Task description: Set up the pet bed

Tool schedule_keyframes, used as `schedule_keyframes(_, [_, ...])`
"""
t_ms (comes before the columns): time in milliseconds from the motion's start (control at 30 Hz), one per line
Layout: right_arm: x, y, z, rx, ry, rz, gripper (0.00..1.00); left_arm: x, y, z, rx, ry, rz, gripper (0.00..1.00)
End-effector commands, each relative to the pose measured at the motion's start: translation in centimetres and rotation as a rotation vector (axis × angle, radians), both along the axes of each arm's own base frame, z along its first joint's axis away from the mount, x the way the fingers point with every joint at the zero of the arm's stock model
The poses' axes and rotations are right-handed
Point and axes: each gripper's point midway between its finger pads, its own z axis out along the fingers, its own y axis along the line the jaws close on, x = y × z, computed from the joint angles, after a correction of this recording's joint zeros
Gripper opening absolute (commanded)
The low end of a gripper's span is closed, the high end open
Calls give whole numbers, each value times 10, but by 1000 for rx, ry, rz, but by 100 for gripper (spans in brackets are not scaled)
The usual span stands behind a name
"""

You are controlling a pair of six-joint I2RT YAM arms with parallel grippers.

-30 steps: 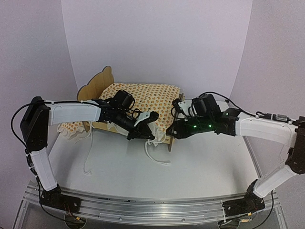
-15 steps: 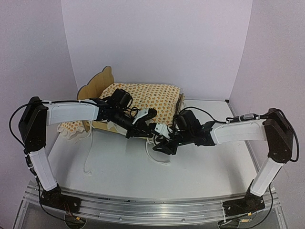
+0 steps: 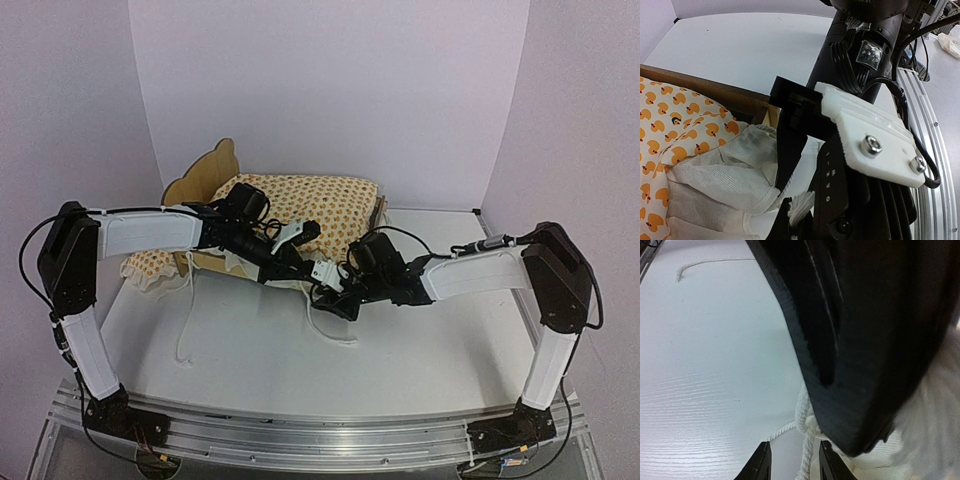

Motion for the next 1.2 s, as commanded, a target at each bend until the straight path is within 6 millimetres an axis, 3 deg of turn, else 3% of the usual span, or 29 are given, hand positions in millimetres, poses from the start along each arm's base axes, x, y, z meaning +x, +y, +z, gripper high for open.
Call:
schedule_keyframes(0, [19, -2, 0, -41, -85, -52, 32, -15, -9, 26, -65, -13, -47, 0])
schedule_keyframes(200, [22, -21, -13, -118, -124, -91, 15, -10, -4, 31, -65, -7, -33, 0])
schedule_keyframes(367, [16, -28, -15, -132, -104, -94, 11, -3, 5, 44, -67, 0, -26, 0])
schedule_keyframes(500, [29, -37, 13, -28, -47, -217, 3, -7, 9, 59, -59, 16, -32, 0])
schedule_keyframes(633, [38, -39, 36, 28, -48, -281, 0, -31, 13, 75, -51, 14, -117, 0])
schedule_keyframes(933, [40, -49, 97, 222, 18, -336, 0, -65, 30, 38, 30, 9, -215, 0])
schedule_keyframes(1067, [53, -62, 120, 280, 11, -398, 0, -91, 35, 24, 83, -18, -337, 0])
schedule_keyframes(1167, [58, -67, 133, 337, 26, -436, 0, -113, 42, 25, 88, -26, -438, 0])
